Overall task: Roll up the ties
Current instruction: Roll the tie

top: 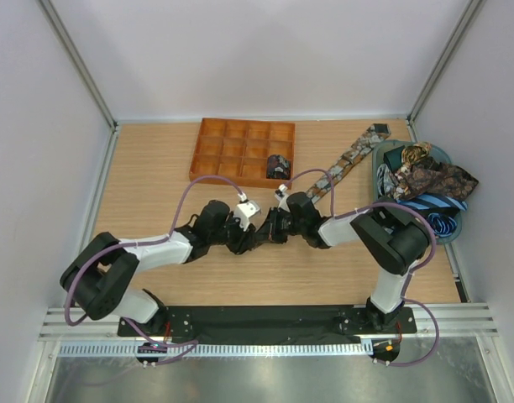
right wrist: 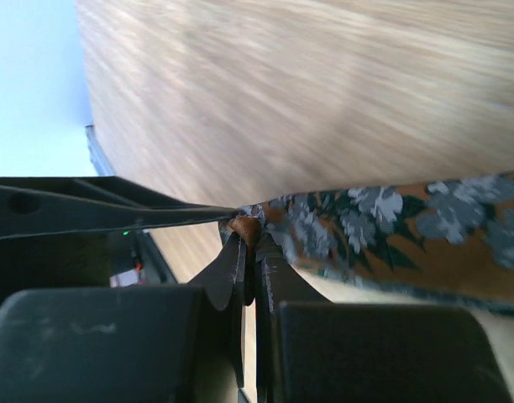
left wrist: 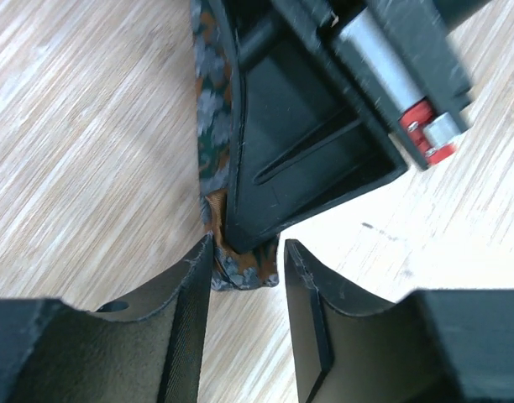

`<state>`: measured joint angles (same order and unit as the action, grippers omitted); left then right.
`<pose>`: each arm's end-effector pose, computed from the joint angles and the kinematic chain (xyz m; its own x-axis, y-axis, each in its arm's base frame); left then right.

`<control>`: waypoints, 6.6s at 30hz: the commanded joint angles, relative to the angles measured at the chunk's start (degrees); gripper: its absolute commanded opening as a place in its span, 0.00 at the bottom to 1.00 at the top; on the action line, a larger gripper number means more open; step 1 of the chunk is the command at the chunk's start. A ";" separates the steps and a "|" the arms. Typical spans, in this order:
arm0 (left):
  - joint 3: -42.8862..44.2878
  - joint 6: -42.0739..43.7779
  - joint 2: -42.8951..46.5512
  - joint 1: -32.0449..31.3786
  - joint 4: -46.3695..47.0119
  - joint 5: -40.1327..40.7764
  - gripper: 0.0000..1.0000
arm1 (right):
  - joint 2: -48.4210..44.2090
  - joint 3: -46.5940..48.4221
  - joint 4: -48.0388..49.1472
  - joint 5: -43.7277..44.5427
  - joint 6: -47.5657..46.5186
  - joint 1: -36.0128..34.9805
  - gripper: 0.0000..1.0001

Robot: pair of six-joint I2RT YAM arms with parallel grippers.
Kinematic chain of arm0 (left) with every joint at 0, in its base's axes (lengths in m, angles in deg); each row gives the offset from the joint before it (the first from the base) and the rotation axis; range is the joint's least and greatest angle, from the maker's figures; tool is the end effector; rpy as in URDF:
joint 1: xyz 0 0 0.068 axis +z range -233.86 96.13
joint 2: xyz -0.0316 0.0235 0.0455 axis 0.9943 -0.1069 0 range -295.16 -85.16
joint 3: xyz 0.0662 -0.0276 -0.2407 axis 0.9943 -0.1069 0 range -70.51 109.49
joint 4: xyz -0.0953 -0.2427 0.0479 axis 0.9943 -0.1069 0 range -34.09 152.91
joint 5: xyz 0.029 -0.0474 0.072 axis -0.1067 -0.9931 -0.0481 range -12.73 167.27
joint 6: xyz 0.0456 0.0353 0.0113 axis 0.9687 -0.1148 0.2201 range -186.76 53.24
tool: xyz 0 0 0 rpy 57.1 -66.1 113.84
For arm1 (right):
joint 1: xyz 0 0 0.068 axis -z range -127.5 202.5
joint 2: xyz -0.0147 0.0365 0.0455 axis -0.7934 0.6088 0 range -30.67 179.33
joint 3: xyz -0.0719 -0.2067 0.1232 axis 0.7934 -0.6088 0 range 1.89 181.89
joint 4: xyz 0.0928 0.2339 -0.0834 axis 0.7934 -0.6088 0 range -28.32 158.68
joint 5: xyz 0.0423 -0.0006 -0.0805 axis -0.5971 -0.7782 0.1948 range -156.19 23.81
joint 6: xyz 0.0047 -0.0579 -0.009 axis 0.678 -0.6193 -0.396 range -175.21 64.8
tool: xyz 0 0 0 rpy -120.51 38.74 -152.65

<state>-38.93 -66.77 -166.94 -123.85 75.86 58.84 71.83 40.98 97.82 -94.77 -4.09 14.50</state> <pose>0.2074 -0.1915 0.1305 -0.4638 0.3889 -0.7960 0.8024 0.5652 -0.1914 0.2471 0.2188 0.0908 -0.9419 0.1316 -0.3092 -0.1896 0.5514 0.8124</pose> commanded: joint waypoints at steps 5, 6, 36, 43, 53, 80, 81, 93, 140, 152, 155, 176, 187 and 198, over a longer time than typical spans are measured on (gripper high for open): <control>3.06 -1.13 -0.93 0.08 -0.38 0.68 0.46 | 4.02 0.64 2.14 4.05 -2.86 0.65 0.05; 3.14 -1.13 -0.67 0.08 -0.29 0.94 0.47 | 4.29 0.64 1.97 4.40 -2.86 0.64 0.05; 5.52 1.60 -3.22 0.08 -2.06 0.95 0.33 | 2.79 0.37 -3.22 5.73 -5.06 0.82 0.02; 2.97 0.54 3.29 0.08 0.93 -2.65 0.18 | 2.71 0.28 -3.04 5.73 -4.80 0.73 0.02; 8.69 -1.20 -7.34 0.08 -7.24 -0.99 0.00 | 2.09 0.28 -3.22 5.73 -4.62 0.73 0.02; 8.51 -7.90 -9.19 -2.11 -11.81 5.69 0.00 | -2.47 1.51 -5.59 7.13 -4.35 0.64 0.31; 8.59 -7.73 -9.19 -2.11 -11.89 5.61 0.00 | -2.91 1.60 -6.46 7.65 -4.53 0.64 0.33; 9.12 -7.37 -7.53 -2.11 -12.42 5.43 0.00 | -7.66 3.27 -11.48 9.68 -6.55 0.64 0.31; 19.40 9.68 -14.72 -2.11 -17.34 1.56 0.53 | -1.34 6.79 -15.35 7.04 -12.97 0.21 0.02; 17.82 9.24 -13.93 -2.64 -14.80 0.41 0.53 | -0.81 6.79 -14.47 6.43 -12.26 0.29 0.02; 19.05 9.15 -16.38 -2.64 -16.90 2.17 0.42 | -0.81 6.70 -14.29 6.17 -11.91 0.38 0.02; 24.67 8.45 -22.64 -2.64 -23.94 0.15 0.12 | -13.35 -0.41 -6.38 10.73 -2.25 5.12 0.26; 27.31 6.52 -24.13 -2.55 -27.53 0.94 0.13 | -28.48 -9.73 -17.28 17.68 -12.68 6.19 0.36; 33.20 2.39 -24.92 -2.64 -38.33 -1.25 0.16 | -34.92 -5.35 -28.79 47.89 -32.20 -24.10 0.42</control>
<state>-7.59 -62.23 -190.11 -126.23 46.71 58.70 36.38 31.71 71.16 -59.84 -28.03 -4.08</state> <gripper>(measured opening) 0.198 0.416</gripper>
